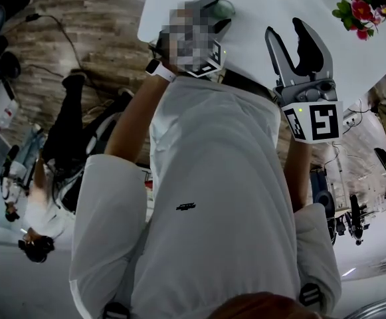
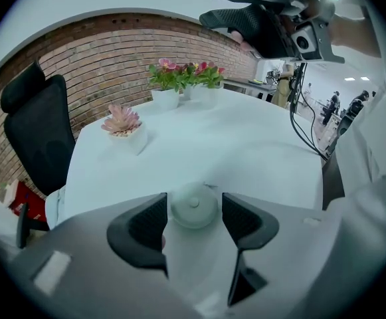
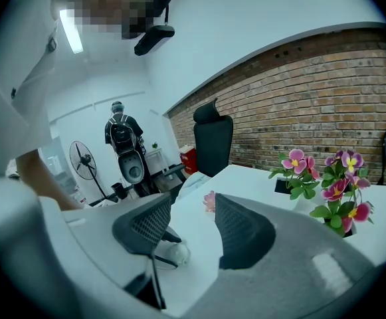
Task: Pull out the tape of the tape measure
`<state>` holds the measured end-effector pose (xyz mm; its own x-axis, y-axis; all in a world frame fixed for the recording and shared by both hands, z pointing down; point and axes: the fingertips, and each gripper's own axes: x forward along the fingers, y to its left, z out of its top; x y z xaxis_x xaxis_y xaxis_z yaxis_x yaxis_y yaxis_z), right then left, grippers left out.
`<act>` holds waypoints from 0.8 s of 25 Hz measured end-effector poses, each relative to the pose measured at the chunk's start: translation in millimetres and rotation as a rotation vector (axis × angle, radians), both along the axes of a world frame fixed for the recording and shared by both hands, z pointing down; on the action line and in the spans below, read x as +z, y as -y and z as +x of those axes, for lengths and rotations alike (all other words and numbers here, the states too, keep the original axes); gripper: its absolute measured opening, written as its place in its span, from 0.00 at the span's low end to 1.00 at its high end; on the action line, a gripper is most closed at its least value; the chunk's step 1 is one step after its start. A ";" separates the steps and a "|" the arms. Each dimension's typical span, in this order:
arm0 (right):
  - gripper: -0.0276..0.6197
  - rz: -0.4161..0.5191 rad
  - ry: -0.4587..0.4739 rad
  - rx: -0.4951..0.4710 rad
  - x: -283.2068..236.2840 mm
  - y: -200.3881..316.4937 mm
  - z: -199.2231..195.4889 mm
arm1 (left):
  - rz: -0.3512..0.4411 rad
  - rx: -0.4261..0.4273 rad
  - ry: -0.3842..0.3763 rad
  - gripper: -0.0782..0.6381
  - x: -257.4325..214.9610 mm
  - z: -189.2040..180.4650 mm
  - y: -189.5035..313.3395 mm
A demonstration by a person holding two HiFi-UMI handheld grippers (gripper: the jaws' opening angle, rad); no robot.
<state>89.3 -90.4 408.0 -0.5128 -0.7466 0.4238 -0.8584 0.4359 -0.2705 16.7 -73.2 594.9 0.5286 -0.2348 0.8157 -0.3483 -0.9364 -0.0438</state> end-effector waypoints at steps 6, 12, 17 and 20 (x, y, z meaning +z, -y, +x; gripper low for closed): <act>0.37 0.001 0.006 -0.007 -2.4 -0.3 -4.3 | -0.045 -0.038 -0.036 0.44 0.5 -2.2 -1.7; 0.37 0.012 0.007 -0.014 -5.6 -1.9 -4.9 | -0.058 -0.077 -0.065 0.43 -0.1 -3.1 -2.6; 0.37 0.019 0.000 -0.021 -7.5 -6.6 -3.8 | -0.071 -0.105 -0.069 0.43 1.1 -1.3 -2.3; 0.37 0.024 -0.003 -0.025 -9.2 -9.0 -3.4 | -0.085 -0.132 -0.083 0.43 -1.7 -1.6 -4.3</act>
<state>85.8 -81.4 398.8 -0.5301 -0.7437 0.4073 -0.8479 0.4637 -0.2569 15.1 -68.9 593.2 0.5643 -0.2389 0.7902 -0.4679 -0.8812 0.0678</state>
